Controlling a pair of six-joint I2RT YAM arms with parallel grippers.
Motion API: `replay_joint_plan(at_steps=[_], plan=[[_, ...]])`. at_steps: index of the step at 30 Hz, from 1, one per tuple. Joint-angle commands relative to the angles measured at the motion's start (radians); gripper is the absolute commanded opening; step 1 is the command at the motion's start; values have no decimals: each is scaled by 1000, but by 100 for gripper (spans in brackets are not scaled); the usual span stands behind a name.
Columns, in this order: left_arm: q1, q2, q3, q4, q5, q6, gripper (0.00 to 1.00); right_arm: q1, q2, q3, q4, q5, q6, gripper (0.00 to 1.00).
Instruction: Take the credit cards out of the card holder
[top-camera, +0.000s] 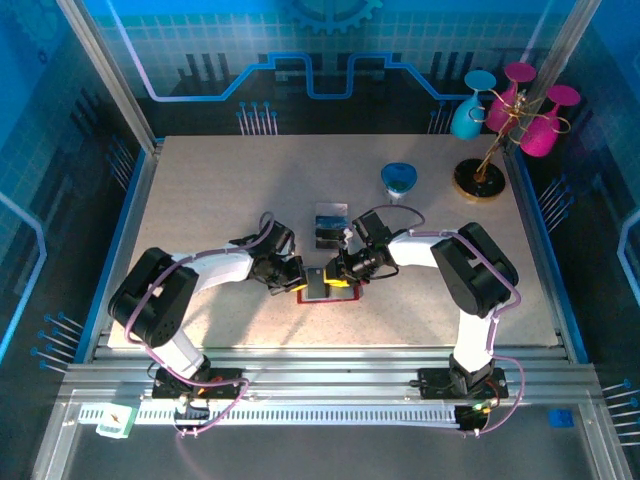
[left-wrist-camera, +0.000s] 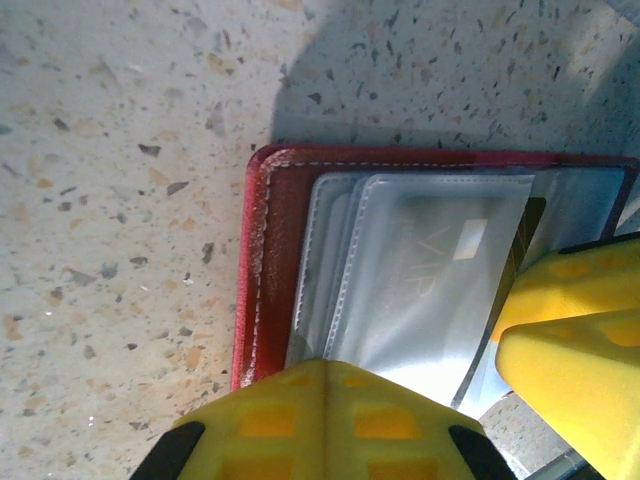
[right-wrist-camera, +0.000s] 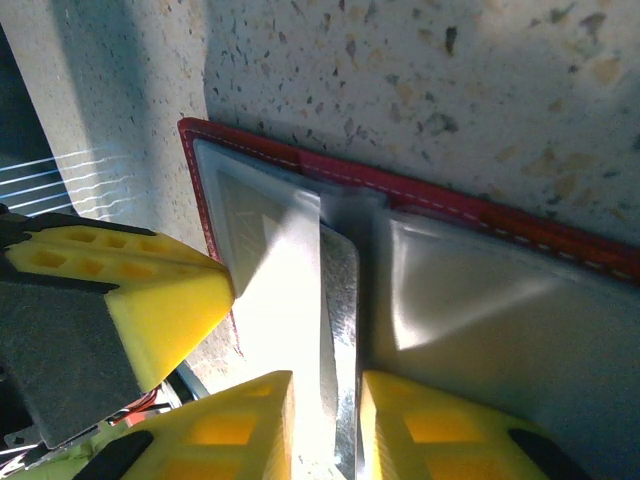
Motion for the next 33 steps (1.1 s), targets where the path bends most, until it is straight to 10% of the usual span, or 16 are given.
replay_joint_plan(at_steps=[1, 33], plan=[[-9, 32, 11, -33, -1, 19, 0, 7, -3, -9, 2, -16, 13, 23], [-13, 15, -1, -59, -32, 6, 0, -45, -95, -75, 24, -21, 11, 7]])
